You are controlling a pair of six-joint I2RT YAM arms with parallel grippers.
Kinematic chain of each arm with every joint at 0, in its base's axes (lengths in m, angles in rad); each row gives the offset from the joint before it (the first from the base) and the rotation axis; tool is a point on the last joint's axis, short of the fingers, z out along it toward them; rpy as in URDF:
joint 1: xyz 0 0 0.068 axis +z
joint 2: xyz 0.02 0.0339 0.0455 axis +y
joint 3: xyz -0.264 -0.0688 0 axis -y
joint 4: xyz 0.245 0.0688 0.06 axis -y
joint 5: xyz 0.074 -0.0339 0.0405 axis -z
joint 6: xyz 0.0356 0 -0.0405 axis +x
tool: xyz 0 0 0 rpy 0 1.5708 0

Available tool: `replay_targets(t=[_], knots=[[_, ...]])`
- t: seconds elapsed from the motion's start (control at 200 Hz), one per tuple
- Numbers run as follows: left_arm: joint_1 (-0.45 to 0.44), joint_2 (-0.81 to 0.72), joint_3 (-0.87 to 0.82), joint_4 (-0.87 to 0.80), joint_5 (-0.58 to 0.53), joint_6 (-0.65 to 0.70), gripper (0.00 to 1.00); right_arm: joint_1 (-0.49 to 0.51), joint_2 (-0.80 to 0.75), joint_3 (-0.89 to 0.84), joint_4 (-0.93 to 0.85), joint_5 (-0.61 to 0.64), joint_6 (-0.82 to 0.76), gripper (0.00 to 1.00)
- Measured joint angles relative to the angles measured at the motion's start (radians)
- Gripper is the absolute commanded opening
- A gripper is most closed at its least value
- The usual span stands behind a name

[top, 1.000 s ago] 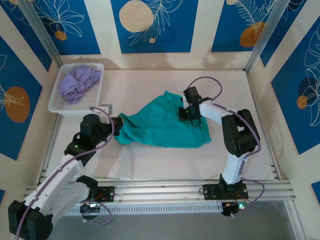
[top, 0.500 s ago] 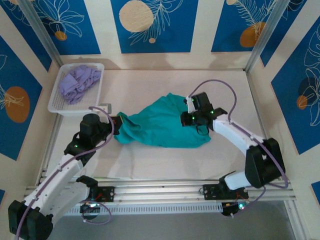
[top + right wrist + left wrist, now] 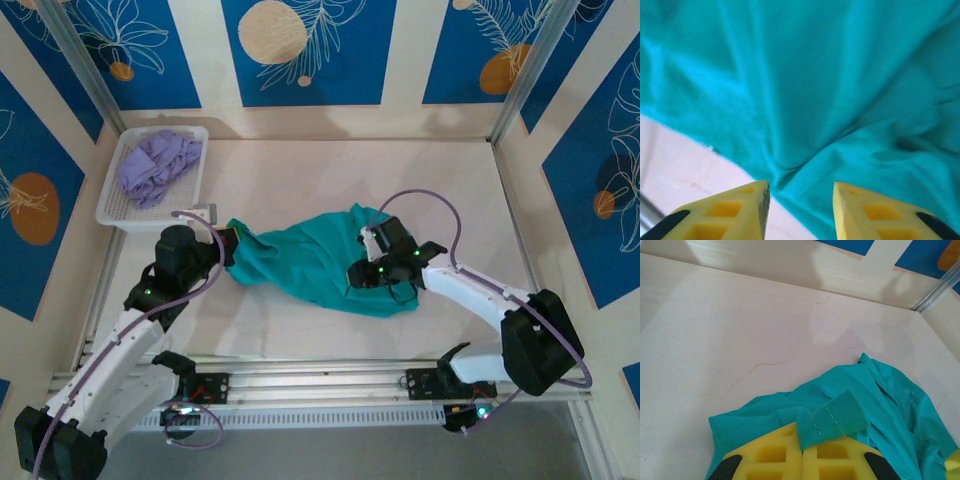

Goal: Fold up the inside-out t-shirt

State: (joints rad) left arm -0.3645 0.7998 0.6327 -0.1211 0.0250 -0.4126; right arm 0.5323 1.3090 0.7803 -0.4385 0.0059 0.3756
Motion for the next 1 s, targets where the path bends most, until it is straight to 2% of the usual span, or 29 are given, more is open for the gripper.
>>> replay_targets(t=[0.16, 0.41, 0.665, 0.725, 0.915, 1.0], knots=[[0.001, 0.000, 0.000, 0.000, 0.000, 0.000, 0.00, -0.083, 0.021, 0.020, 0.001, 0.031, 0.002, 0.46], [0.001, 0.004, 0.000, 0.000, 0.000, 0.000, 0.00, -0.027, 0.137, 0.080, -0.036, 0.106, -0.022, 0.48], [0.001, 0.011, 0.000, 0.001, 0.001, 0.000, 0.00, -0.026, 0.241, 0.154, -0.049, 0.144, -0.051, 0.44], [0.001, 0.011, 0.000, 0.000, 0.001, 0.000, 0.00, -0.031, 0.249, 0.160, -0.049, 0.132, -0.058, 0.37], [0.001, 0.011, 0.000, 0.000, 0.001, 0.000, 0.00, -0.042, 0.249, 0.174, -0.049, 0.107, -0.082, 0.09], [0.002, 0.011, 0.000, 0.000, 0.000, 0.000, 0.00, -0.049, 0.233, 0.173, -0.060, 0.098, -0.083, 0.02]])
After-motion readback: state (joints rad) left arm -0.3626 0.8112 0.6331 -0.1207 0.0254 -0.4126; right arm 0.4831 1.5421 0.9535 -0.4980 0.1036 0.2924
